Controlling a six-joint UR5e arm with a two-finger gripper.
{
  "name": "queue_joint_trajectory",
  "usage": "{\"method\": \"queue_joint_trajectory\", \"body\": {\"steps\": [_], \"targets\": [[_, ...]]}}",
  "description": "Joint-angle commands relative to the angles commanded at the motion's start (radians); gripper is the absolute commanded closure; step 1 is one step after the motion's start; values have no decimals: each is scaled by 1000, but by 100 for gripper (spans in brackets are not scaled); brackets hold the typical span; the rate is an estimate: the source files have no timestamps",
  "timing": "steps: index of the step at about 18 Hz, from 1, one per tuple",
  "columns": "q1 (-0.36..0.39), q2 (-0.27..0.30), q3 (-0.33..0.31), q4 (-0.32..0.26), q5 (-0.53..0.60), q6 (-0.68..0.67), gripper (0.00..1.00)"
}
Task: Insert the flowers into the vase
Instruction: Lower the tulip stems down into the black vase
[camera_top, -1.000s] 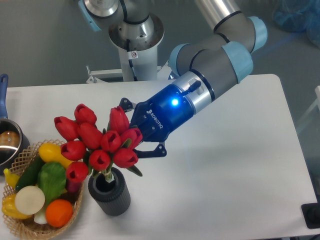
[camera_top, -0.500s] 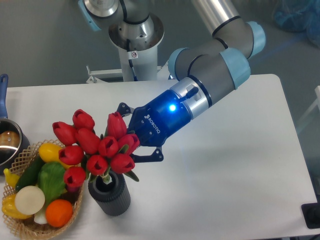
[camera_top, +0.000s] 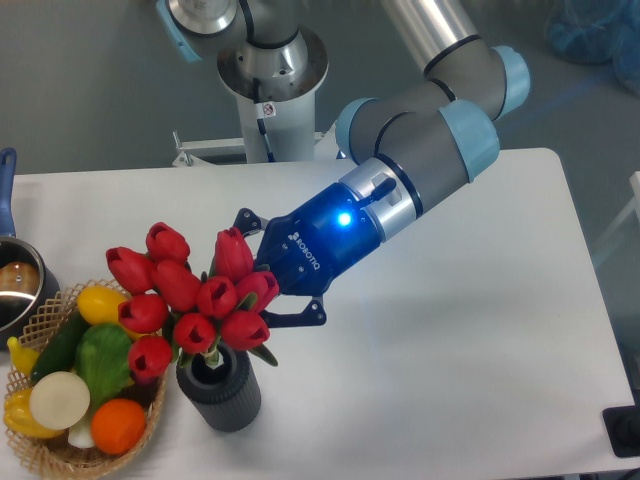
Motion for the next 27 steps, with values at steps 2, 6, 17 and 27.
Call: {"method": "queue_joint_trajectory", "body": {"steps": [2, 6, 17, 27], "targets": [[-5, -3, 0, 0, 0, 3, 90], [-11, -15, -3, 0, 0, 26, 90], [-14, -17, -71, 0, 9, 97, 89], [-14, -31, -127, -2, 44, 167, 88]]}}
